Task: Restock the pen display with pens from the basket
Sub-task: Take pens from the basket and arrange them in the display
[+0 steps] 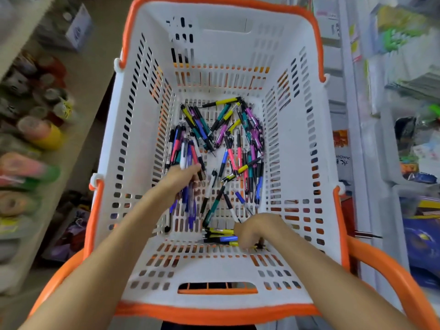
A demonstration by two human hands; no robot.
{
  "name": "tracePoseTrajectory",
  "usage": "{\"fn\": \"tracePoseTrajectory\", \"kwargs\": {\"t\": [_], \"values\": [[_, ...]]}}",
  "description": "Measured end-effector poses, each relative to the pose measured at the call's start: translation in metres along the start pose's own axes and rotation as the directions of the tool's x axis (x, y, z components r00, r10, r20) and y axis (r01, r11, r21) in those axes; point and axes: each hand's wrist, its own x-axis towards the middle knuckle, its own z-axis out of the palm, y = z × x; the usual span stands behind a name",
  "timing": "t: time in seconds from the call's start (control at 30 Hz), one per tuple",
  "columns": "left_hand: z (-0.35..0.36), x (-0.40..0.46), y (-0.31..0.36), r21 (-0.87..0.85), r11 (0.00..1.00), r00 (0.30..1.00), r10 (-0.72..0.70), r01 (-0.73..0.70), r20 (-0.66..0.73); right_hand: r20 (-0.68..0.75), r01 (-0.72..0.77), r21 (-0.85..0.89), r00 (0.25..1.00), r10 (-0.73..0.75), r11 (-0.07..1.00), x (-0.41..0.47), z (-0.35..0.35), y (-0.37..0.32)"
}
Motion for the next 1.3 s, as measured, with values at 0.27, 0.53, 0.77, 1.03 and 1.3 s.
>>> {"fn": "tracePoseTrajectory", "kwargs": {"t": [0.27,0.53,0.77,1.03,1.3], "values": [[-0.008,-0.013,0.025,-0.503,0.864,0.979,0.068,0.037,0.190,-0.533,0.391,0.744,0.836,0.129,0.542,-0.019,-0.036,0.018],[0.006,-0.014,0.033,-0.670,0.738,0.952,0.140,0.083,0.273,-0.813,0.817,0.562,0.574,0.099,-0.124,-0.054,-0.047,0.005],[0.015,-0.013,0.027,-0.609,0.793,0.951,0.185,0.003,0.246,-0.894,0.818,0.448,0.402,0.197,0.362,-0.032,-0.039,-0.016],[0.015,-0.012,0.022,-0.524,0.851,0.962,0.174,-0.039,0.211,-0.957,0.599,0.173,0.290,-0.011,0.782,-0.019,-0.026,-0.028],[0.013,-0.009,0.015,-0.349,0.937,0.957,0.090,0.012,0.275,-0.894,0.730,0.353,0.079,0.441,0.586,-0.042,-0.045,0.002]]}}
